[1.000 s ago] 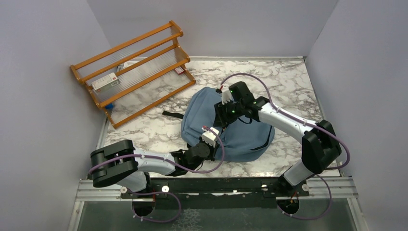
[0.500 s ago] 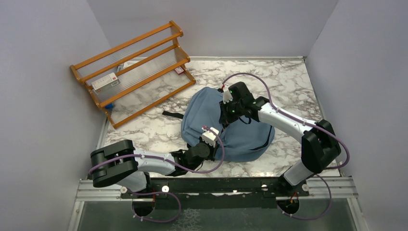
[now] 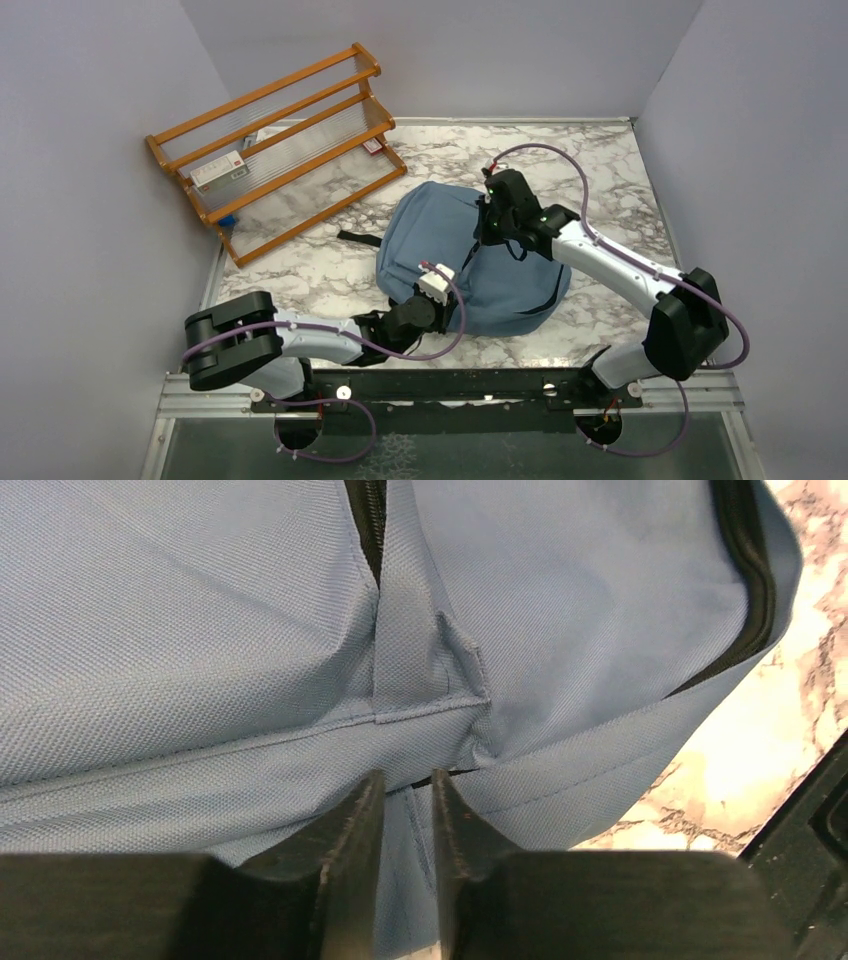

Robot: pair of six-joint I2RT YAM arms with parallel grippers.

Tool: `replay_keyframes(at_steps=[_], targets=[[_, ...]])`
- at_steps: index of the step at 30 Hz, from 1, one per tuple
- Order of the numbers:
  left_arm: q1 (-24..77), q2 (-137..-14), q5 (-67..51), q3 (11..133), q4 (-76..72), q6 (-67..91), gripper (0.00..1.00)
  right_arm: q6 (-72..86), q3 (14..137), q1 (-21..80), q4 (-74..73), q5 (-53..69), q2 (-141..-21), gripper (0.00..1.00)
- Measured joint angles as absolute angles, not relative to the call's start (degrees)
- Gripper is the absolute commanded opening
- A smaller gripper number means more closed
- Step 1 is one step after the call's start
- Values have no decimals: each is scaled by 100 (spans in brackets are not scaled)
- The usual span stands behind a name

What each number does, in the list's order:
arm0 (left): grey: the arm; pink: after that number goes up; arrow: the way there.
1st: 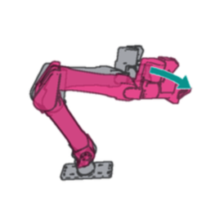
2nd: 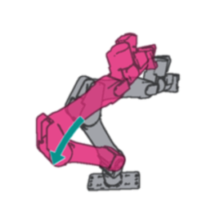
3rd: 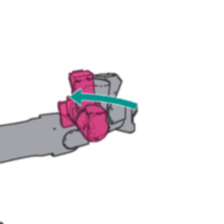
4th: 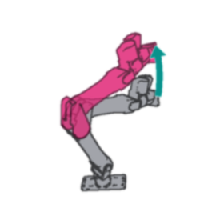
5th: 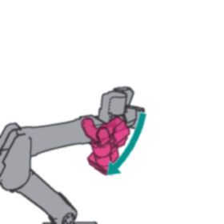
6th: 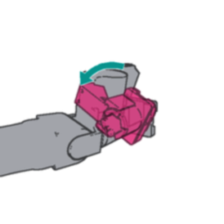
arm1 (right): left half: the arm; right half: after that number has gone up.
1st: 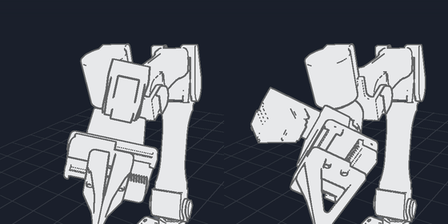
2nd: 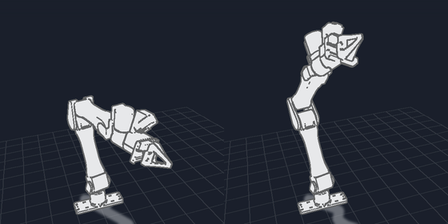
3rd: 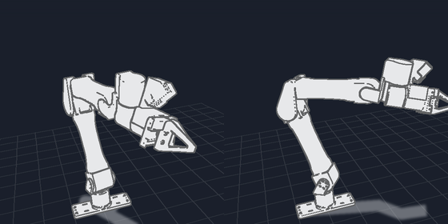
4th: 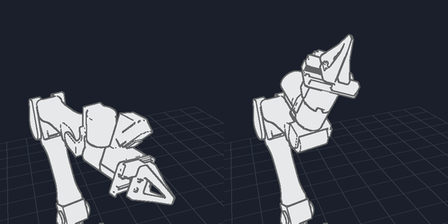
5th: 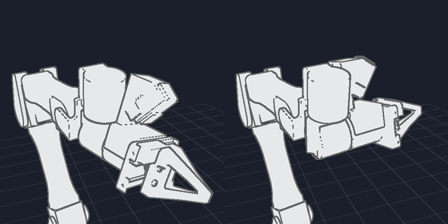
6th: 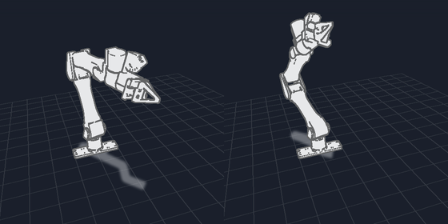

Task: Pack the student bag
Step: Zip the student bag at the center of the board.

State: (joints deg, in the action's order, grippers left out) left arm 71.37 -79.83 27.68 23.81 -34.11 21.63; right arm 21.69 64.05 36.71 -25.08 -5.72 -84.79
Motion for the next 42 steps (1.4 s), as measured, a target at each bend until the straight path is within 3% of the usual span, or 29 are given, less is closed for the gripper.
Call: replay_keyframes(at_steps=[9, 22, 27, 33, 37, 42], targets=[[7137, -7564, 2941, 2714, -3293, 1944, 66, 2650, 6176, 3671, -2477, -825, -8162, 1], [7081, -8311, 3551, 3638, -3306, 670, 70, 2869, 6060, 3671, -2322, -550, -8121, 1], [6853, -8757, 3566, 3758, -3284, 438, 62, 2906, 6060, 3671, -2314, -436, -8099, 1], [6718, -8906, 3555, 3760, -3291, 432, 32, 2928, 6058, 3671, -2314, -370, -8088, 1], [6724, -8906, 3450, 3743, -3304, 523, 17, 2985, 6058, 3671, -2307, -386, -8088, 1], [6718, -8836, 3306, 3553, -3422, 666, 10, 3122, 6055, 3675, -2320, -589, -8090, 1]])
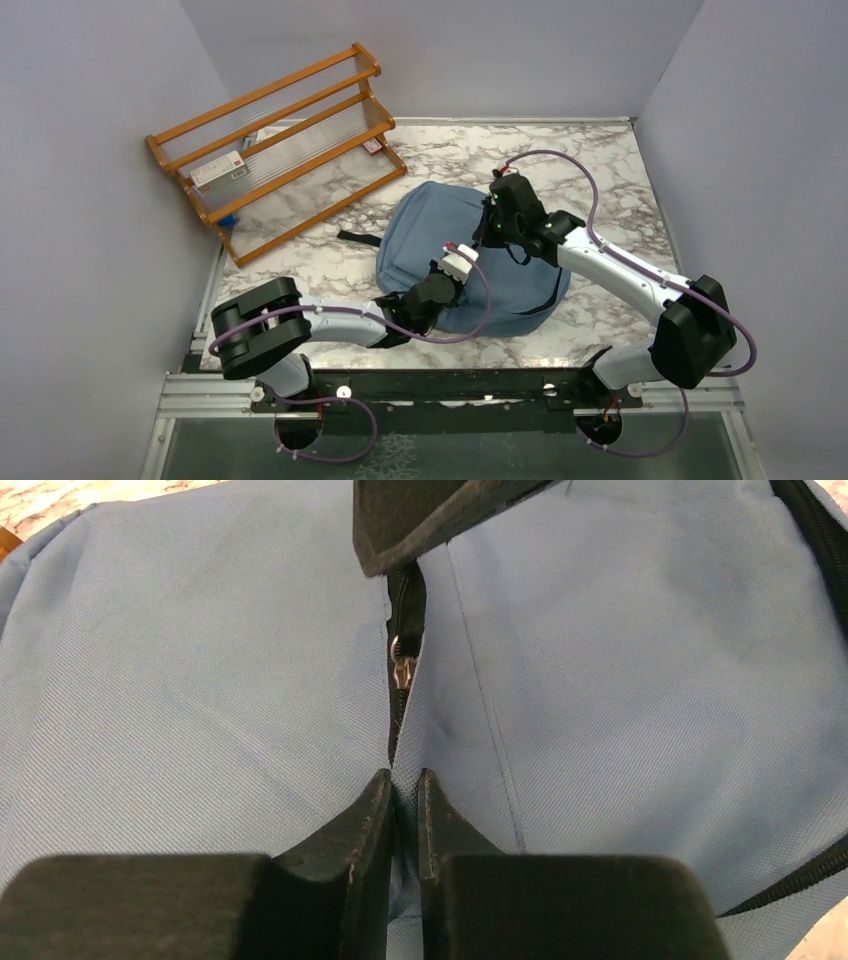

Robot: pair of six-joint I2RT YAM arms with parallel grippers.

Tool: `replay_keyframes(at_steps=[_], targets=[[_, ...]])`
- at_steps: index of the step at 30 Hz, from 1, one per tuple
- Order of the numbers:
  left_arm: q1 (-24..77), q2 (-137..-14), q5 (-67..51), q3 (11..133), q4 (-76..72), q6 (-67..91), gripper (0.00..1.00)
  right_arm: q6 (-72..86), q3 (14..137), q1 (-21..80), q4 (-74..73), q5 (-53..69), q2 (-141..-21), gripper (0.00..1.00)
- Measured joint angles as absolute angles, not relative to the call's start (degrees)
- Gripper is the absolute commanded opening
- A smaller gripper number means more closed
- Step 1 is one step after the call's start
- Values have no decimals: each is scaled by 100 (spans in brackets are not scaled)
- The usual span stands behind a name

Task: Pack the student bag
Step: Zip the student bag at the center of the board.

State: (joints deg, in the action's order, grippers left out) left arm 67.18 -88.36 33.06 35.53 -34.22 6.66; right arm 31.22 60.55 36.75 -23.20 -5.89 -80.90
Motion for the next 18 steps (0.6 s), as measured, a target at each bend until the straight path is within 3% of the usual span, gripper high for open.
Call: replay_keyframes(at_steps=[18], targets=[[6657, -8663, 2860, 3168, -3590, 1339, 4, 2943, 6672, 3098, -2047, -1319, -9015, 1]])
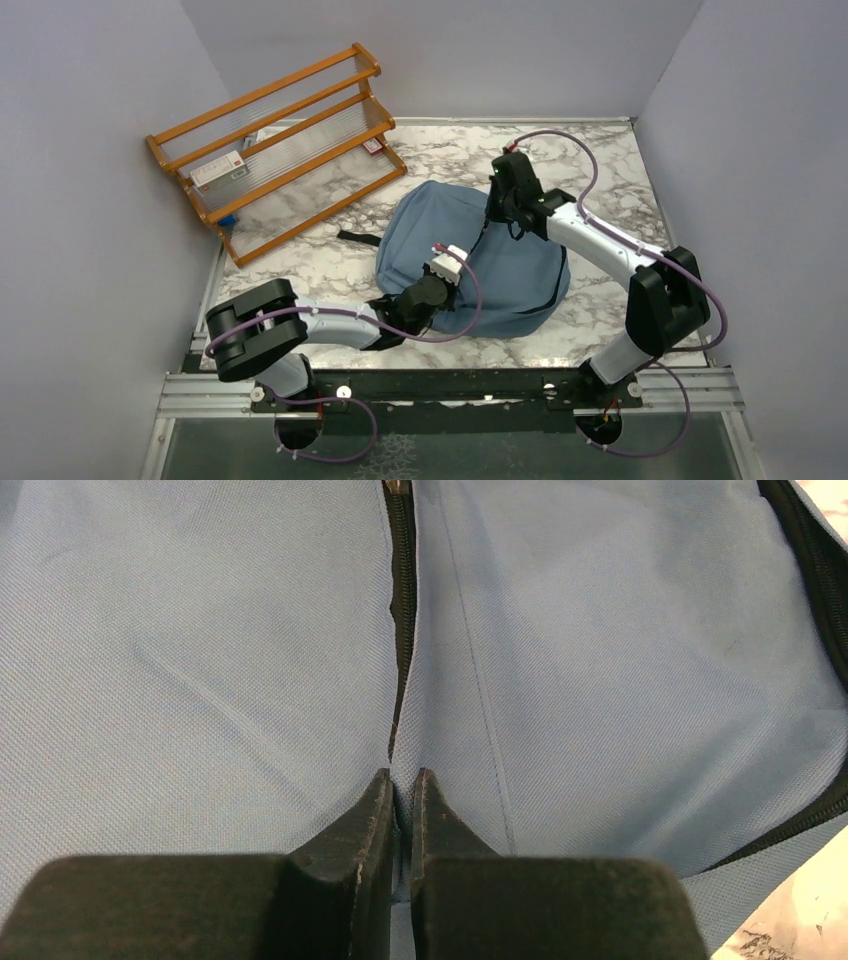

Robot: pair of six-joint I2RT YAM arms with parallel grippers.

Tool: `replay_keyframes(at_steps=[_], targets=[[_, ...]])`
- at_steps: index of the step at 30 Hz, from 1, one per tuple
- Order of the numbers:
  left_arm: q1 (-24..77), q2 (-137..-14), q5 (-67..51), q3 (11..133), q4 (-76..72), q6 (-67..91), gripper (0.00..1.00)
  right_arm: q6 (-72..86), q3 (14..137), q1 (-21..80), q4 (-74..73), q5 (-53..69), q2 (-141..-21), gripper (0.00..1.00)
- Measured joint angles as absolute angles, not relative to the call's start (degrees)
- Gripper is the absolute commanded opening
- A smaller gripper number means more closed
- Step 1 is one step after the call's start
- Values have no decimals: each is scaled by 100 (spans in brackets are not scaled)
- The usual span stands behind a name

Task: Pack the student bag
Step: Zip the student bag at the center of the board.

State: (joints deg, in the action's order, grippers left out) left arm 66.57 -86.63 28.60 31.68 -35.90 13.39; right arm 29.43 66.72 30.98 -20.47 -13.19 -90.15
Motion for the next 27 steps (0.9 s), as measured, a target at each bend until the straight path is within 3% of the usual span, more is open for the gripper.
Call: replay_keyframes(at_steps=[10, 22, 24, 27], targets=[[6643, -8624, 2783, 3094, -3616, 1461, 2, 2733, 7203, 2429, -1881, -1321, -9767, 1], [6584, -8530, 2757, 3028, -3675, 1564, 2, 2650, 8152, 2088, -2331, -364, -10982, 1], [6576, -8473, 2757, 2993, -3647, 1586, 2, 2611, 8239, 2086, -2416, -239, -11052, 4], [6573, -8337, 2759, 2947, -3527, 1616, 2, 2563, 8226, 2060, -2464, -93, -10982, 18]])
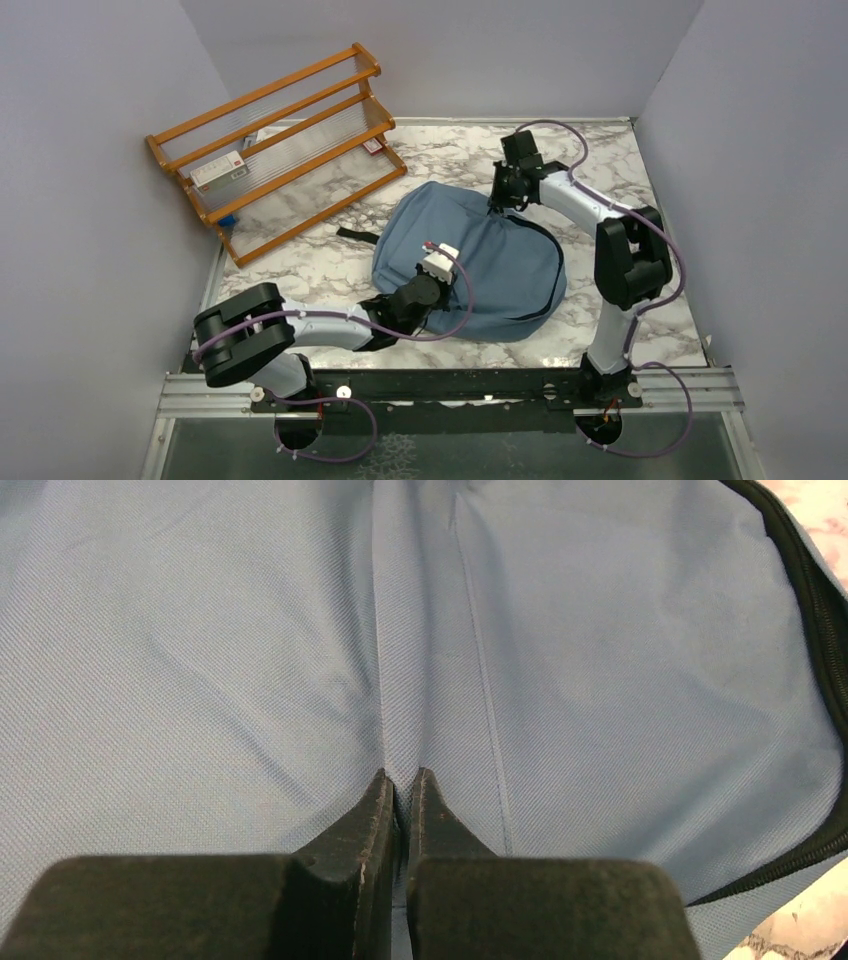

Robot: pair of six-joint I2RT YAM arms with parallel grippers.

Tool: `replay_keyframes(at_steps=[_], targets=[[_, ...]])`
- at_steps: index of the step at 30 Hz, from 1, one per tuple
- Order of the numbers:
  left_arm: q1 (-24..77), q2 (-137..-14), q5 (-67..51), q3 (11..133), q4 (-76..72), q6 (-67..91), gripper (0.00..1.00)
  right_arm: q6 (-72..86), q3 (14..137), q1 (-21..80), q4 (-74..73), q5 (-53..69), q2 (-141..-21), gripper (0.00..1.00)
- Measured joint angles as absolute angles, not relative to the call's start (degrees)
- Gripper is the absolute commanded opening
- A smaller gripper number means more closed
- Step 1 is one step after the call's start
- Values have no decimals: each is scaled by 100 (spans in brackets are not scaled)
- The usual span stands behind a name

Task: Pack the student bag
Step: Zip the student bag at the center of the board, then move the student bag to the center of the board.

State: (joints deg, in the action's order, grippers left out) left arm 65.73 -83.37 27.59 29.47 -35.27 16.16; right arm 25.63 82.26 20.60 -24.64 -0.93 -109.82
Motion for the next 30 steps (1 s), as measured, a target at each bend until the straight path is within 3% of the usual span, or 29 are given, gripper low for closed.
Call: replay_keyframes(at_steps=[3, 9, 22, 30], targets=[[6587, -8232, 2759, 2934, -3361, 1629, 2, 2506, 7983, 1975, -2346, -156, -10617, 34], [6582, -8012, 2749, 2917, -3057, 1629, 2, 2576, 7236, 1653, -2161, -456, -9004, 49], [5603, -7524, 1664, 3374, -2235, 1483, 2, 3216, 5568, 1682, -2606, -331, -6711, 55], [5050, -8018, 858, 4313, -1734, 1234, 2, 3457, 4952, 1682, -2823, -5, -5680, 55]])
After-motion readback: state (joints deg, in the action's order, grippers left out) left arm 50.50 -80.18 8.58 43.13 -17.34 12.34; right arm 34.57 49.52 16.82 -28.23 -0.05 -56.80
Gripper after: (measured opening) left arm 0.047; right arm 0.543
